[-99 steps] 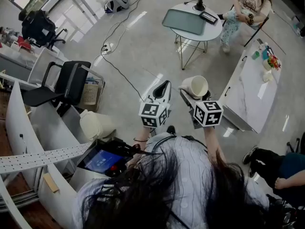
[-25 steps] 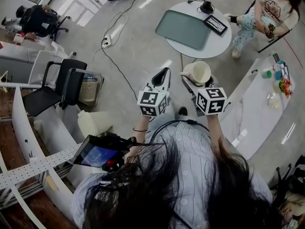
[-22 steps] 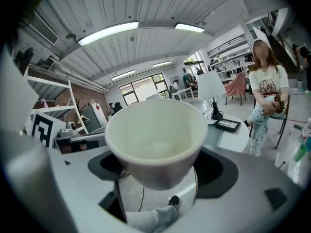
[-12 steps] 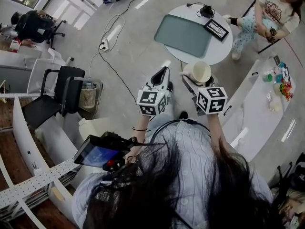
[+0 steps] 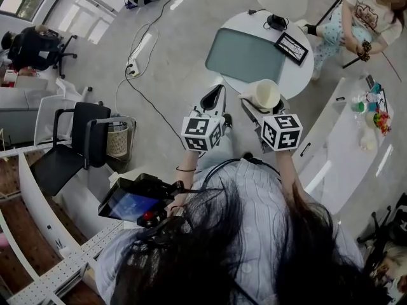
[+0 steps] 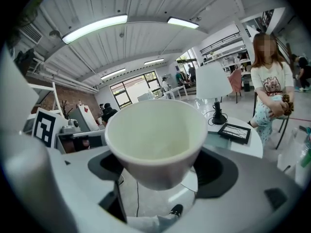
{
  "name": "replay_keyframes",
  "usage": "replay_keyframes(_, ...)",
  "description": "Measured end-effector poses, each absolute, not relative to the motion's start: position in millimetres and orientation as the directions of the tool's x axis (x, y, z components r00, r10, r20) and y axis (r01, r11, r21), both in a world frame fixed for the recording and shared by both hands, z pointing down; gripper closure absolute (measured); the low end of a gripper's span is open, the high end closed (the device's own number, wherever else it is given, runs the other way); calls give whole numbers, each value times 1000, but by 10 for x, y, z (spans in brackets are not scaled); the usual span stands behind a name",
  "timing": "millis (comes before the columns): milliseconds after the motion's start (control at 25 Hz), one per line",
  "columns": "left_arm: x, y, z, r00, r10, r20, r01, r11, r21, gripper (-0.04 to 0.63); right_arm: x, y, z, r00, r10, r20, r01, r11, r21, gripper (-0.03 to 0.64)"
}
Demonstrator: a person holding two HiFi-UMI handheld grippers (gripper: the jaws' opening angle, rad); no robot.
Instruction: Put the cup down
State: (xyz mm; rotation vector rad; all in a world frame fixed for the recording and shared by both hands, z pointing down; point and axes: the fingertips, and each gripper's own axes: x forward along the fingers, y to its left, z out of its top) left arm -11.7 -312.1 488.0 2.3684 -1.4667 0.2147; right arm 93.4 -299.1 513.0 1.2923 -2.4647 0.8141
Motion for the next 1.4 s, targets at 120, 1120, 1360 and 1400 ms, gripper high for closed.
replay_keyframes(120,-233,-3343,4920,464,-828,315,-884,-413,218,575,807,-3193,5162,-573,-678,460,-818,444,-365,196)
replay_keyframes(1120,-494,-4529,5363,565,-734,376,-824,-487,288,575,682,-4632,5597,-430,-722,543,-903,357,-240,196)
replay_keyframes(1360,-581,-4755,5384,568,-735,371,-823,-491,287,575,641,-5020,5770,-405,-734,545,-913,353,-204,196)
replay_keyframes(1400,-590,-4787,5391,567,-735,371,-823,-489,288,575,633,-5076,5807,-403,-734,547,-914,352,-201,196)
